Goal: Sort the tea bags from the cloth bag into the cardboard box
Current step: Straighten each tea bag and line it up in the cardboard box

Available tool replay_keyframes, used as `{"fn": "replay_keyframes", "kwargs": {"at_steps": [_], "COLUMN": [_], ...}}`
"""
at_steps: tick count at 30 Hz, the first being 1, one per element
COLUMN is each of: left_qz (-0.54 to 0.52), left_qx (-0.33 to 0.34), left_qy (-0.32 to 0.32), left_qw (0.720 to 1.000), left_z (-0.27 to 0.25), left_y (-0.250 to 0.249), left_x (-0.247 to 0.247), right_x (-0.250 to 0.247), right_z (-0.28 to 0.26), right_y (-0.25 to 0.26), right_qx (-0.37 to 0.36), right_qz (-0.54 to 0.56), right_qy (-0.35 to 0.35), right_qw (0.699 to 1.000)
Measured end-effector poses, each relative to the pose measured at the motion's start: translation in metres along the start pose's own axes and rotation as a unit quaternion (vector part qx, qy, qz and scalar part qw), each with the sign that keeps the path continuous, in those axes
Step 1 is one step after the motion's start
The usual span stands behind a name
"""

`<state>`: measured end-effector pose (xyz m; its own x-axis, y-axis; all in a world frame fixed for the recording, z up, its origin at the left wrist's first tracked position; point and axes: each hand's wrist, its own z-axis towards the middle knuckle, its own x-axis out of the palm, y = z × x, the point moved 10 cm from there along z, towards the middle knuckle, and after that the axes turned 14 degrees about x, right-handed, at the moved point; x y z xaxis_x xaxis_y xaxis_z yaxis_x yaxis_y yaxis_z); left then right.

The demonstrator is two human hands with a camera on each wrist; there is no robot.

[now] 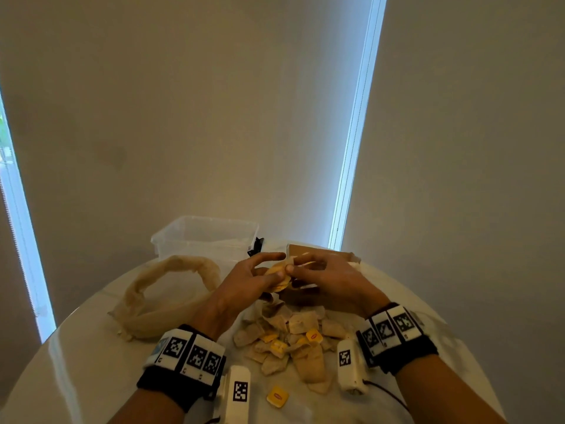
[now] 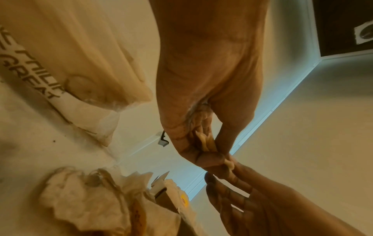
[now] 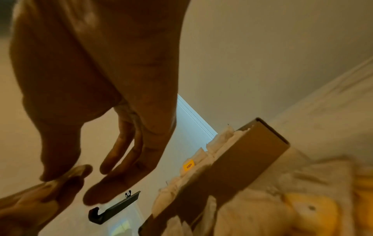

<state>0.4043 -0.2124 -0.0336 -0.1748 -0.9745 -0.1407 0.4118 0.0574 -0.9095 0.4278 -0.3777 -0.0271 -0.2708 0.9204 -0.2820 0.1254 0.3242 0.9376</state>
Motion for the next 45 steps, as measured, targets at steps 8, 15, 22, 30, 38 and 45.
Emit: {"fn": "replay_keyframes", "kwargs": {"at_steps": [8,15,22,30,38,45], "left_qz": [0.01,-0.068,-0.097,-0.171,-0.158,-0.075], "left_qx": [-0.033,-0.077,-0.107,-0.205,-0.194,-0.173], "left_qy": [0.035,0.005,-0.004,-0.002,0.016,0.007], "left_qw": [0.999,0.995,0.99,0.964,0.968,0.982], "left_z": [0.002,-0.005,-0.013,-0.026,-0.028,-0.022], "left_y": [0.01,0.029,0.031,0.039,0.031,0.042], "left_x": [0.014,0.011,0.015,0.014,0.013,0.005], "right_x": [-0.023,-0.02,-0.002,-0.007,0.007,0.012], "right_z": [-0.01,-0.01,-0.008,-0.002,-0.008,-0.006], "right_y": [-0.013,-0.016,-0.019,-0.024,-0.029,-0.033], "right_qx": [-0.059,-0.046,-0.046,-0.03,-0.003,0.003], "right_qz": [0.101,0.143,0.09,0.107,0.136,0.12], "right_qy": [-0.096,-0.079,-0.047,-0.074,-0.037,-0.014], "right_qw": [0.988,0.986,0.994,0.991,0.99,0.993]}}
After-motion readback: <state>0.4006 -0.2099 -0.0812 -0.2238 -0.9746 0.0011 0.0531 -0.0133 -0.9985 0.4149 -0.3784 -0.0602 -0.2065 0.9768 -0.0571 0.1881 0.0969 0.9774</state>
